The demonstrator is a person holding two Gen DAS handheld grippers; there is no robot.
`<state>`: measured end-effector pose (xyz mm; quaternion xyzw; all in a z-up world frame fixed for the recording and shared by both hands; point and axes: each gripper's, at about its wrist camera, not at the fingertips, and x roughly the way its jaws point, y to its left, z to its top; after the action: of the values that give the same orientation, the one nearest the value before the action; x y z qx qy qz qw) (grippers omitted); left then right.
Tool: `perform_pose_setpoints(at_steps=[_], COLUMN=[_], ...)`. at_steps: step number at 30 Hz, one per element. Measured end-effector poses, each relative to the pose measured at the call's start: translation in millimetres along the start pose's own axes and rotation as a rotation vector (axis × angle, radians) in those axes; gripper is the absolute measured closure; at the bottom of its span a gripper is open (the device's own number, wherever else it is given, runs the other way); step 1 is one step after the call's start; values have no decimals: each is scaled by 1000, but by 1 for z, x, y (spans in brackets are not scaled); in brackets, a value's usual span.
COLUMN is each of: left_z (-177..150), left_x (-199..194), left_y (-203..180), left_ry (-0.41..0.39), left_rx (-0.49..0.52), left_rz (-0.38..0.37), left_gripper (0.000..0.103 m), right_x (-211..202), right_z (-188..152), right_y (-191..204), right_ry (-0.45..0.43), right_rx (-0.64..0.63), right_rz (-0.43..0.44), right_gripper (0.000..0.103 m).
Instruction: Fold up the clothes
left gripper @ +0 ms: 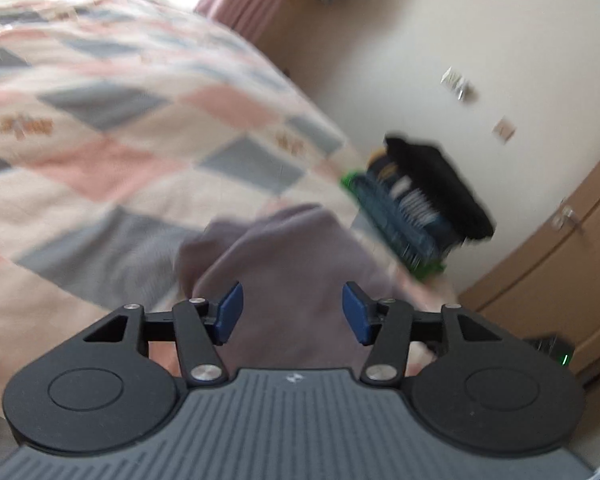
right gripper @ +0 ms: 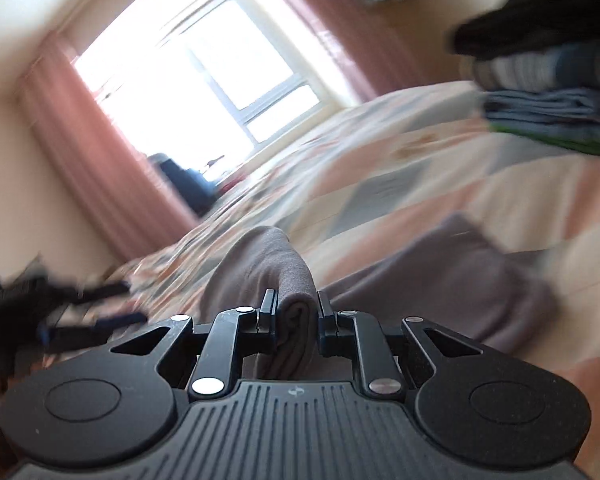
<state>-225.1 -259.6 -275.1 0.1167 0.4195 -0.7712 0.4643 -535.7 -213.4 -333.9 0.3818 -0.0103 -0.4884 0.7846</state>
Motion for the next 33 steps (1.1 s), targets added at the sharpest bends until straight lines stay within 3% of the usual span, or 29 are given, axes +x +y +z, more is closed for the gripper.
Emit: perform_pose_setpoints(at_steps=[3, 6, 13, 20, 22, 24, 28, 30, 33], left_z=[-20, -30, -27, -34, -33, -32, -29, -27, -29], left_x=[44, 64, 71, 95, 95, 95, 97, 102, 109], left_y=[-7, -11, -22, -27, -30, -31, -31, -34, -35], left_ry=[80, 98, 72, 109, 102, 91, 68, 71, 86], left_rx=[6, 22, 65, 107, 122, 126, 112, 121, 141], left_rz=[31, 58, 52, 90, 96, 90, 57, 67, 75], left_gripper=[58, 58, 57, 57, 56, 56, 56, 55, 55], right_x=[2, 0, -29, -17, -15, -26, -39, -42, -30], right_z=[10, 18, 45, 16, 13, 22, 49, 49, 37], right_y=[-53, -70, -59, -97, -98, -85, -42, -33, -58], right_ry=[24, 20, -118, -77, -84, -140, -237, -256, -195], right_rx=[106, 132, 44, 104, 105, 72, -113, -163, -91], right_rz=[-68, -65, -32, -178, -191, -144, -85, -107, -203], right_gripper=[86, 87, 89, 90, 90, 91, 91, 91, 91])
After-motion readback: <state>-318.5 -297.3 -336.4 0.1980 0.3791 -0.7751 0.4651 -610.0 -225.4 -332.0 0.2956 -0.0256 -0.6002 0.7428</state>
